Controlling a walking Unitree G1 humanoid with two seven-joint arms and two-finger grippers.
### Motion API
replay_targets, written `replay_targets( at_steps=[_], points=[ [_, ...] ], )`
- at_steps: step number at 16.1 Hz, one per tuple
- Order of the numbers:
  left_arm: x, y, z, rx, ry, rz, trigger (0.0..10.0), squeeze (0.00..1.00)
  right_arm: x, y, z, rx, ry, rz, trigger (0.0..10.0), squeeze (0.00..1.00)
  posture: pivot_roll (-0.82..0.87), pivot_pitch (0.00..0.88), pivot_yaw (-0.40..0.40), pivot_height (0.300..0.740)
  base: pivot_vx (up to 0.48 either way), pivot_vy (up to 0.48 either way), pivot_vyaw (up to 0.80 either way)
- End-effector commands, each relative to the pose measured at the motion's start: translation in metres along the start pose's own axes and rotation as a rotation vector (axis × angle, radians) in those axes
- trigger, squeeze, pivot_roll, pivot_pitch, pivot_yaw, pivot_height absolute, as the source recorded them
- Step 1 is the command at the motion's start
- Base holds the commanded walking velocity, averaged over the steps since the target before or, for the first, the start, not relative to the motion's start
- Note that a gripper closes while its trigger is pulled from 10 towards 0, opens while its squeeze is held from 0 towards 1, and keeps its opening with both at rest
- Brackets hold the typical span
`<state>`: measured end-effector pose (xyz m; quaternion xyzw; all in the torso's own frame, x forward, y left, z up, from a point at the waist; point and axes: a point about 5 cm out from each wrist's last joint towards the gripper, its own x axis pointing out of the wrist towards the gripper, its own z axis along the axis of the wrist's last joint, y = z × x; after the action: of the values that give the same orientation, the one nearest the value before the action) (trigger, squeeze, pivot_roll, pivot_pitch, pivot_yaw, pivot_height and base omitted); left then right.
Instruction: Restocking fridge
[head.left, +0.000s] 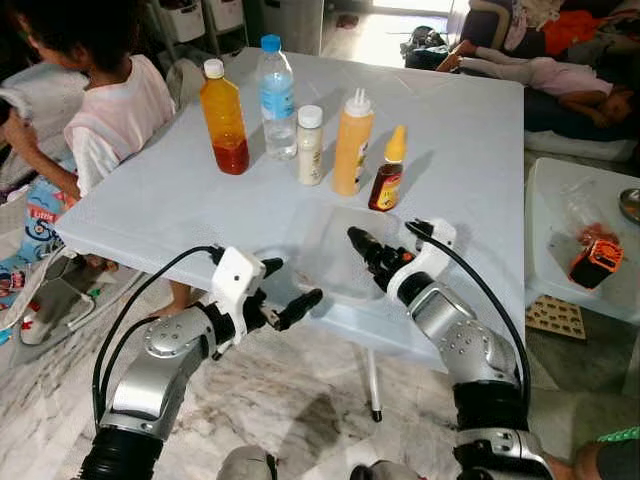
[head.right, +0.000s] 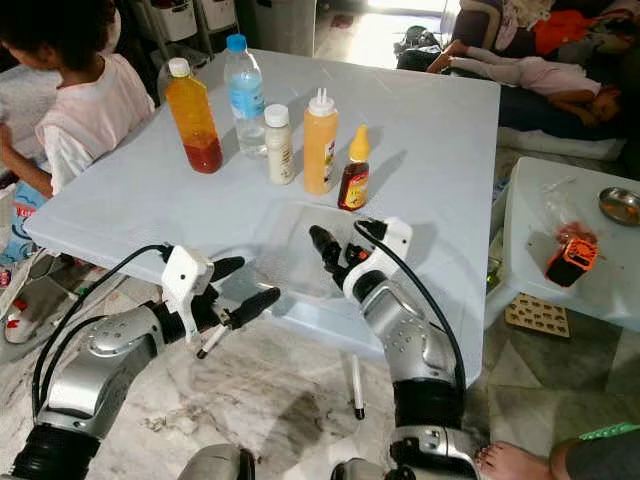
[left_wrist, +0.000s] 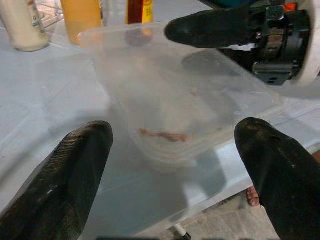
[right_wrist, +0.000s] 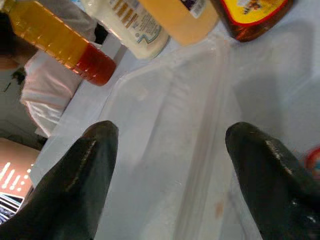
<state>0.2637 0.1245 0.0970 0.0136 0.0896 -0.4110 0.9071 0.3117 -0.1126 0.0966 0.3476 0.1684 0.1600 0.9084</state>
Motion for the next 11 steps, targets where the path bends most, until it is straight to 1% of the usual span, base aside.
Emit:
replay_targets(
  at_steps=[1,6,10,11],
  points=[
    [-0.0006,-0.0018,0.0026,0.015,0.002,-0.011,10.0,0.00,0.0053,0.0062,0.0011,-0.010,-0.001,0.026,0.0,0.00,0.09,0.027,0.028,0.740,0.000,0.000,0.00],
    [0.0006,-0.0065,0.0023,0.015,0.002,-0.030,10.0,0.00,0.0072,0.0052,-0.0025,0.002,0.019,0.042,0.0,0.00,0.09,0.028,0.028,0.740,0.000,0.000,0.00],
    [0.0018,-0.0074,0.0023,0.016,0.002,-0.033,10.0,0.00,0.0070,0.0049,-0.0054,0.016,0.029,0.045,0.0,0.00,0.09,0.028,0.025,0.740,0.000,0.000,0.00],
    [0.0025,-0.0081,0.0022,0.015,0.001,-0.033,10.0,0.00,0.0071,0.0042,-0.0072,0.031,0.032,0.044,0.0,0.00,0.09,0.027,0.025,0.740,0.000,0.000,0.00]
  ],
)
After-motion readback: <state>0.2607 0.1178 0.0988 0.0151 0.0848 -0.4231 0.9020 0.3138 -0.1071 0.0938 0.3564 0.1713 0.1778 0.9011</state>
